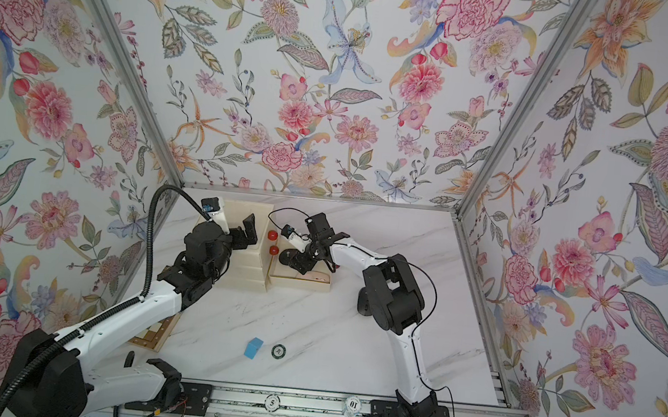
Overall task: Take the mice out of the drawer
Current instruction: Pick up the mouse from the drawer.
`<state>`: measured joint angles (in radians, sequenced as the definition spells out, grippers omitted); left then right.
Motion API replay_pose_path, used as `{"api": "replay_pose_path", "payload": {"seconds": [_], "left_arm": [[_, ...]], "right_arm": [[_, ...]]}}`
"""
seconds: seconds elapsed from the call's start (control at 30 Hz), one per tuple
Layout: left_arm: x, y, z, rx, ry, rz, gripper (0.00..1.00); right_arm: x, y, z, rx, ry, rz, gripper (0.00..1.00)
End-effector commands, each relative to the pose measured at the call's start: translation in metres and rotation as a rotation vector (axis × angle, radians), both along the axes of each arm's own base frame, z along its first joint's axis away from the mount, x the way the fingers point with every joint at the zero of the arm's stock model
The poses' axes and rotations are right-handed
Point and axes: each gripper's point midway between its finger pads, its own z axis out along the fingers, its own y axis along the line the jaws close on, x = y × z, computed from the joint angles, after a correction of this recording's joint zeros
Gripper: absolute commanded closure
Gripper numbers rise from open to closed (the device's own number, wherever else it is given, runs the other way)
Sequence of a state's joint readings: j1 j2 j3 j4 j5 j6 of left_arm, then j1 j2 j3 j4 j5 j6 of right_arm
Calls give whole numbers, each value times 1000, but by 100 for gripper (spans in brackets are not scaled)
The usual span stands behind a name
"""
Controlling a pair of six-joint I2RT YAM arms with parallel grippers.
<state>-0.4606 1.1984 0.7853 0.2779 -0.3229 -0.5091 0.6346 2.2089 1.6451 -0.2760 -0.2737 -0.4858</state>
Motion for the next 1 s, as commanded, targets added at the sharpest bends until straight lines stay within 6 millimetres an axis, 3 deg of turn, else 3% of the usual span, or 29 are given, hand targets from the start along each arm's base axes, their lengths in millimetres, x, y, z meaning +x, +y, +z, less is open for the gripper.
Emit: {"api": "replay_pose_path", "payload": {"seconds": [0.0,0.17,0.33,0.67,0.83,0.97], "left_arm": [[-3,5,8,-11,1,30,0],[-2,4,5,-16,11,26,0],[0,1,4,-8,25,18,0],[5,-3,4,-5,29,7,0],[4,-3,4,-14,23,5,0],[1,-1,7,-22,9,8,0]], "right_arm": [[7,6,-2,-13,-30,17,17],[10,10,-12,-17,-29,37,17],[0,17,-19,9,34,76,18],[-14,0,-39,-54,107,37,43],[0,-4,-33,-51,73,-62,57],[5,-1,-7,1,63,-122,60]]}}
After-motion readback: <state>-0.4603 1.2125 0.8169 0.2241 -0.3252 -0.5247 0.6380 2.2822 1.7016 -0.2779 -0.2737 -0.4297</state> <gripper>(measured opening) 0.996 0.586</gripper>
